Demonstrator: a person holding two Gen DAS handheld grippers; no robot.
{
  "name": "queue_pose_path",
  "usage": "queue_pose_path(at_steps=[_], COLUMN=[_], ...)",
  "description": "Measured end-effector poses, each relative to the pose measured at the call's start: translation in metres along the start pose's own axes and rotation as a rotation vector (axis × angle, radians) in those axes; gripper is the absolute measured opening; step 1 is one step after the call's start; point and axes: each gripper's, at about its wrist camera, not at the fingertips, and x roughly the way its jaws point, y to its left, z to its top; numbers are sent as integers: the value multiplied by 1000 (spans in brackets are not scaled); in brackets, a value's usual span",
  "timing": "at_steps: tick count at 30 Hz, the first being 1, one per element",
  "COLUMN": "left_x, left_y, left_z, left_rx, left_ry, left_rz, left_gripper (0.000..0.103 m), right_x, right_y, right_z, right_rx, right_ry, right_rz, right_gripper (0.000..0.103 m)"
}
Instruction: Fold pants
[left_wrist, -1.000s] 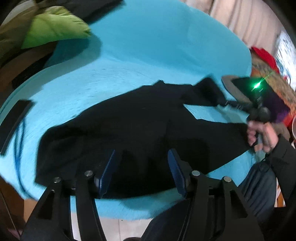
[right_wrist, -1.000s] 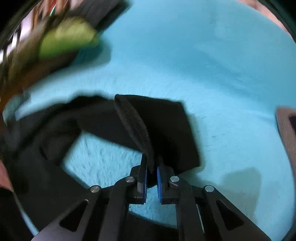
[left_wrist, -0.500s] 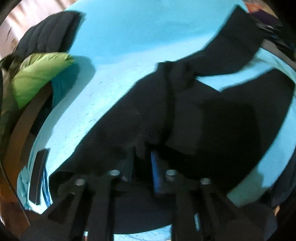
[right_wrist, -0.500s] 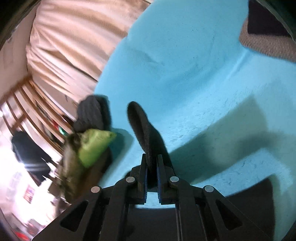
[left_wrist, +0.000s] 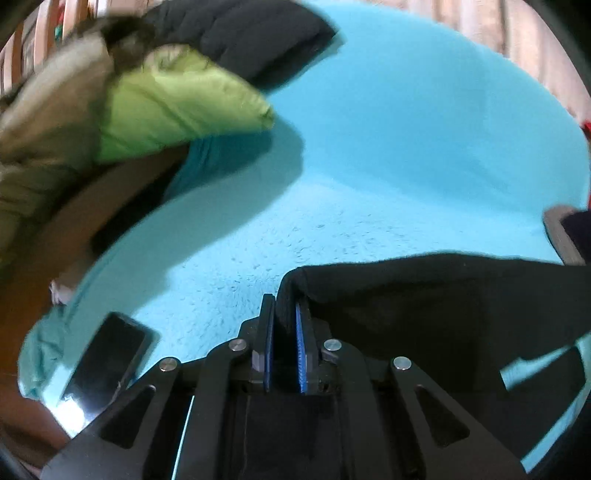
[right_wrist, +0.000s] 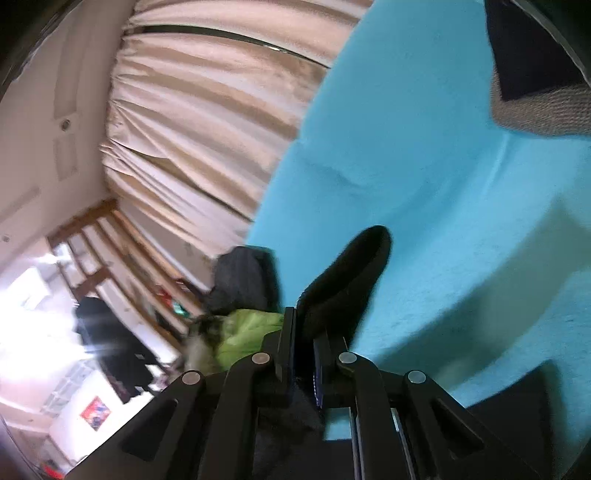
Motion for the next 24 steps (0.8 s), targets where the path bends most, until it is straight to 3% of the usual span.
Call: queue_pose_path(at_steps=[2, 4, 6, 7, 10, 14, 16, 18, 20, 24], left_x=[27, 56, 70, 70, 52, 17, -1, -10, -6, 9], left_y=[2, 4, 5, 6, 12, 16, 14, 14, 17, 19], left_z=[1, -6, -15, -20, -26, -34, -44, -54, -60, -73], left_rx=[-11, -22, -31, -36, -75, -123, -138, -161, -188, -218], left_ry=[45, 123, 158, 145, 77, -53, -122, -170, -186, -124], left_rz=[23, 30, 56, 65, 108, 48, 11, -19, -36, -46], left_gripper=[9, 14, 17, 26, 47, 48, 56, 64, 70, 72], right_x=[20, 47, 63, 70, 75, 73, 60, 53, 45, 59], right_y=[-16, -42, -60, -65, -66, -54, -47, -43, -38, -32], right_z=[3, 2, -1, -2, -3, -9, -6, -5, -6, -13], right_rx=[0, 26, 29, -1, -34, -168, -218, -228, -224, -198], right_ry=[68, 170, 243, 275, 293, 256, 190, 158, 137, 241], right_rz=[-130, -327, -440, -503, -560, -690, -749, -784, -764, -559], right_gripper=[6, 6, 6, 6, 6, 11, 12, 13, 13, 17])
